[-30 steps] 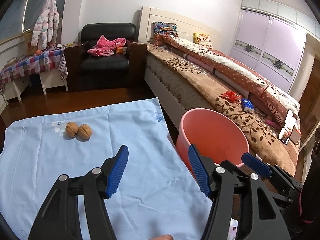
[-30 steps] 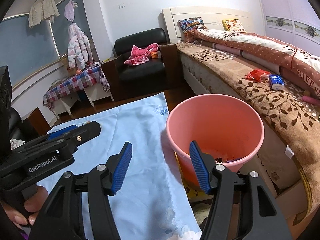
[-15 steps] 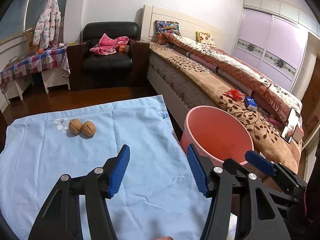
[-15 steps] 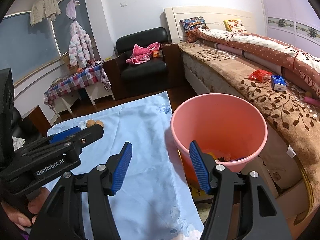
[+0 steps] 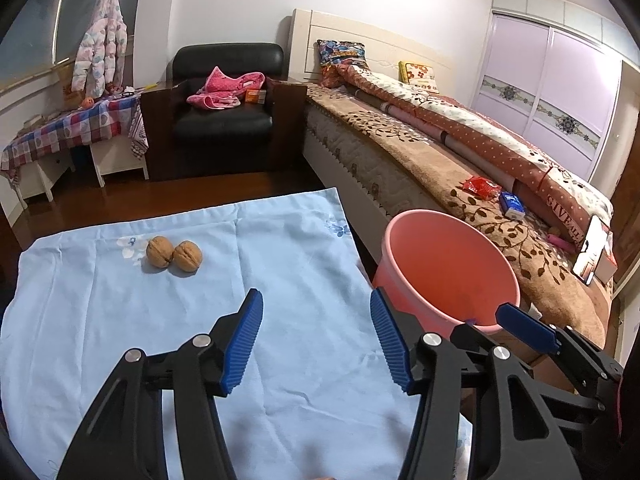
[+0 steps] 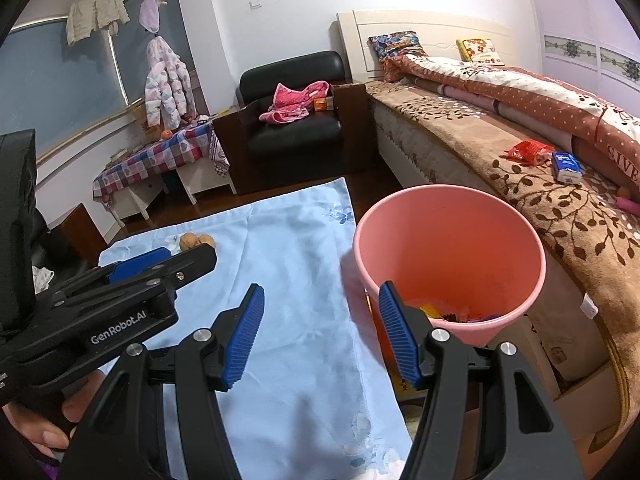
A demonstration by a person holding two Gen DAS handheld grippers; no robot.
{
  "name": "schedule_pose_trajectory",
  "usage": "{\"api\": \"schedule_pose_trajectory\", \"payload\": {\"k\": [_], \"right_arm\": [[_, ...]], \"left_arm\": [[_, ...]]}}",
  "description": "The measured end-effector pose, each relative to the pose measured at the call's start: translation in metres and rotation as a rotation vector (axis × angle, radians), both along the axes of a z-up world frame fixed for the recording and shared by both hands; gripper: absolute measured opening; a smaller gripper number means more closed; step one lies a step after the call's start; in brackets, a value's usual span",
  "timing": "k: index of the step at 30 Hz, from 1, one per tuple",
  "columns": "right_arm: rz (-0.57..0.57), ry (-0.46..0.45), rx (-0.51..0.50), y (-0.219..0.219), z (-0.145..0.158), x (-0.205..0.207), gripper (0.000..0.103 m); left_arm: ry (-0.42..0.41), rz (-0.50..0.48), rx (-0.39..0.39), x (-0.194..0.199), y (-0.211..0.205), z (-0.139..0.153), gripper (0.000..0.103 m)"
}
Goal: Collect trash
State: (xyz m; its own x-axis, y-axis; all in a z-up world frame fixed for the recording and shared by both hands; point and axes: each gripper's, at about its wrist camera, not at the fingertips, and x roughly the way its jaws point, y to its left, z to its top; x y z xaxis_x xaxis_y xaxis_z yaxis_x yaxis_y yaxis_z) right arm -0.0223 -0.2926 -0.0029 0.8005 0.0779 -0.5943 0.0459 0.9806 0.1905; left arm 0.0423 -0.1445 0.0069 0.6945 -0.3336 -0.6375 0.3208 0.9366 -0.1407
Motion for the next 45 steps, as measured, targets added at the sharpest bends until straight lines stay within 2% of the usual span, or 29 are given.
{"api": "schedule_pose_trajectory", "payload": {"k": [45], "right_arm": [[0.045, 0.03, 0.023, 0.01, -0.014, 0.013, 0.06]], "left_arm": [[0.045, 0.038, 0.03, 0.017, 0.007, -0.019, 0.052]]}}
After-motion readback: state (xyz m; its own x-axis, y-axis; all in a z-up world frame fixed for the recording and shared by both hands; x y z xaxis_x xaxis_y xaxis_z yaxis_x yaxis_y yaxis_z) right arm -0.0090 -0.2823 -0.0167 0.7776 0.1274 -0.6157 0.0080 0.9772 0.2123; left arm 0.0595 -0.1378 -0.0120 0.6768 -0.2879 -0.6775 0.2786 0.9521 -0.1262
